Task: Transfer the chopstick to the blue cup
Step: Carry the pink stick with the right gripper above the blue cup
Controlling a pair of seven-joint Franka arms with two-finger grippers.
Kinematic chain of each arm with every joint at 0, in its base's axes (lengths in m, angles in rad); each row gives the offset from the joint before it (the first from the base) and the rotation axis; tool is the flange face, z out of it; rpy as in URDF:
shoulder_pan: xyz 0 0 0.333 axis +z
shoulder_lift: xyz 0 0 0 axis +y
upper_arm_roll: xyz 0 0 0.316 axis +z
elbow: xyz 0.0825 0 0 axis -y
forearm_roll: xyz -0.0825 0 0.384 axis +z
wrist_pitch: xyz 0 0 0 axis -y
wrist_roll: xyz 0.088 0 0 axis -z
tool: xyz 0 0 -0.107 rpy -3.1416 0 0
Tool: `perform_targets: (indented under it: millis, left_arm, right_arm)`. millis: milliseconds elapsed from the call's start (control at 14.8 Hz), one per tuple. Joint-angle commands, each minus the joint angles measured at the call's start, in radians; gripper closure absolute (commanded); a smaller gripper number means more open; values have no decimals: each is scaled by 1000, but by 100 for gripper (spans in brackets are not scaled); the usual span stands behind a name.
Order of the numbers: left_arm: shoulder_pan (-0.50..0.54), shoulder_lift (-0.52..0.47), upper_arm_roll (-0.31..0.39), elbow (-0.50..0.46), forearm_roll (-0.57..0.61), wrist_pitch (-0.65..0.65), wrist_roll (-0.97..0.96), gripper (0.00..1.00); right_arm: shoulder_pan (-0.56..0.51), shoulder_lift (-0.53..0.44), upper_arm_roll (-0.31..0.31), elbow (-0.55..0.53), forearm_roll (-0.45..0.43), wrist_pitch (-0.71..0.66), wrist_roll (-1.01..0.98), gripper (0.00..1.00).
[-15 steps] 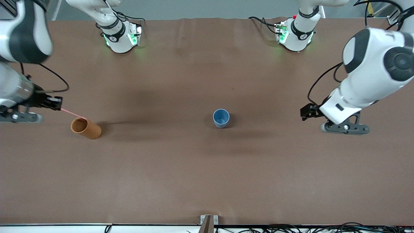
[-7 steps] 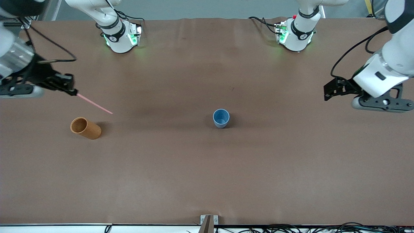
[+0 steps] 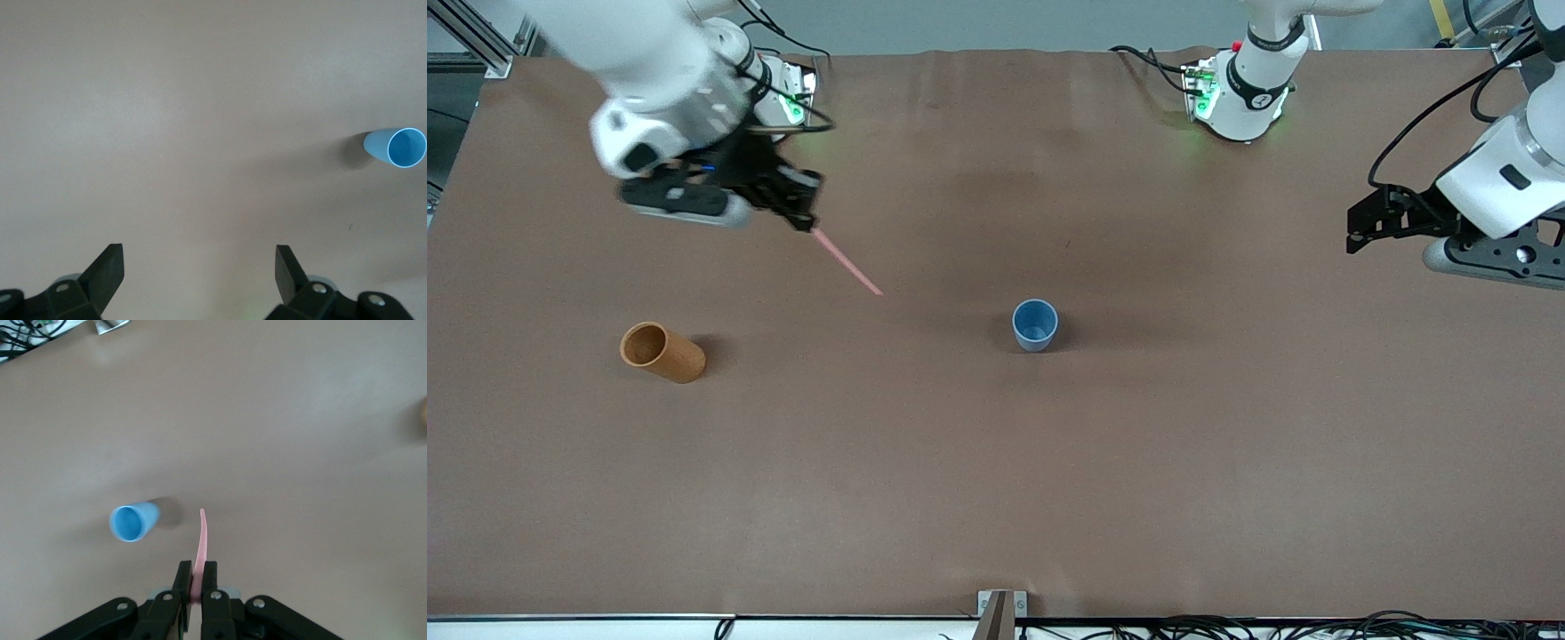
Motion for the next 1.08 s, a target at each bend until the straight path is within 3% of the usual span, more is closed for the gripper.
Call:
perform_targets:
  millis: [0, 203, 610, 1017]
  left_arm:
    - [19, -55, -2, -23, 4, -27, 23, 0]
    - [17, -47, -6, -9, 1, -25, 5, 0]
    - [17, -50, -9, -10, -1, -15, 3, 0]
    - [20, -50, -6, -9, -4, -13, -43, 0]
  right_arm:
    - [107, 170, -16, 183, -37, 6, 163, 98]
    - [193, 274, -17, 266, -108, 14, 268, 98]
    - [274, 342, -16, 258, -161, 132, 331, 98]
    - [311, 377, -16, 245, -185, 140, 333, 97]
